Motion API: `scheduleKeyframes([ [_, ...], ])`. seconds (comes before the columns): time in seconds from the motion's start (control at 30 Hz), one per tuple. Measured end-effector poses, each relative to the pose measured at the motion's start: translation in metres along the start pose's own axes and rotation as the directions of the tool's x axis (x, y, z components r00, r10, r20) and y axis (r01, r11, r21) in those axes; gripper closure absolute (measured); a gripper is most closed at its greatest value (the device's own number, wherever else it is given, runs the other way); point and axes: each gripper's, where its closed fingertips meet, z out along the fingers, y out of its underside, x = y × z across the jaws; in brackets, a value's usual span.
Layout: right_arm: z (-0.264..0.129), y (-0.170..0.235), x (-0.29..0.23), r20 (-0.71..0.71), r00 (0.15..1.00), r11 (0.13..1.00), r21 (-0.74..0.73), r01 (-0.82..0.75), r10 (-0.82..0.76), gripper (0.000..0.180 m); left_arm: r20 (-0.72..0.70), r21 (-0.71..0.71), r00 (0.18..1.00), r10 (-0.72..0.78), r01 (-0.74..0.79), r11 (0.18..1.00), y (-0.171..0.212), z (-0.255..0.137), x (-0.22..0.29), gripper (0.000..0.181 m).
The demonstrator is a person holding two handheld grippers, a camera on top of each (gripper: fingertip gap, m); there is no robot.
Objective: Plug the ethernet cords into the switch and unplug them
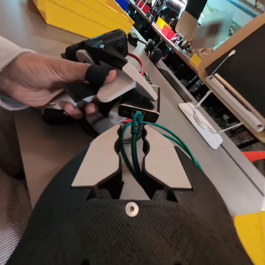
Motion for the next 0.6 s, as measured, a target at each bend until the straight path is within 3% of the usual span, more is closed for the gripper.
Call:
scheduleKeyframes([
  [0.2, -0.017, -0.015, 0.018, 0.158, 0.913, 0.907, 0.139, -0.397, 0.375, 0.133, 0.039, -0.067, 0.988, 0.148, -0.145, 0.987, 0.003, 0.0, 0.0, 0.151],
  [0.4, -0.02, -0.01, 0.022, 0.262, 0.814, 0.818, 0.123, -0.561, 0.519, 0.171, 0.025, -0.075, 0.991, 0.131, -0.128, 0.989, 0.004, 0.001, 0.0, 0.15],
  [0.6, -0.021, -0.012, 0.007, 0.395, 0.727, 0.769, 0.075, -0.635, 0.561, 0.171, 0.012, -0.085, 0.992, 0.127, -0.125, 0.989, 0.006, 0.002, 0.001, 0.15],
])
